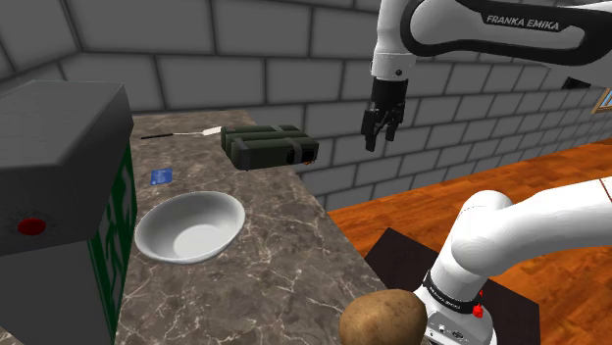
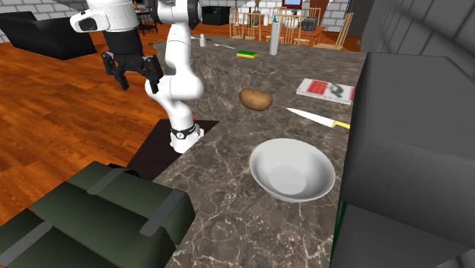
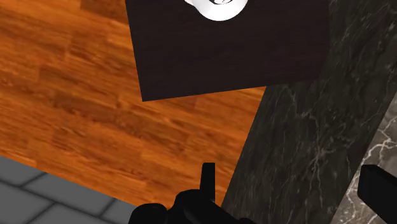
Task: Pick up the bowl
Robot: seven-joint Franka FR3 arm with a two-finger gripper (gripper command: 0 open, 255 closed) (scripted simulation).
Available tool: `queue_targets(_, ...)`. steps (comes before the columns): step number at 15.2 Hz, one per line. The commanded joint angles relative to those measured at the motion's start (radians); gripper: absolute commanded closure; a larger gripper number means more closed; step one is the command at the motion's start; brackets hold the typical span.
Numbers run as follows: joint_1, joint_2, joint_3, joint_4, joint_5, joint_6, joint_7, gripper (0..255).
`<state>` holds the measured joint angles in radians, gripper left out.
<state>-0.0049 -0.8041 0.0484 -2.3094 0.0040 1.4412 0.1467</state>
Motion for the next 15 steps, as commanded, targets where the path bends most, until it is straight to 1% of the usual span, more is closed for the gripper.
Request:
queue_targets(1,0.000,0.000,0.000,0.000,0.000,0.000,0.000,0)
queue_targets(8,0.055,0.120,0.041,-0.027,0.157,0.171,0.047,0)
queue_targets(15,0.116,0.272,0.085,-0.003,0.305,0.338,0.065,0)
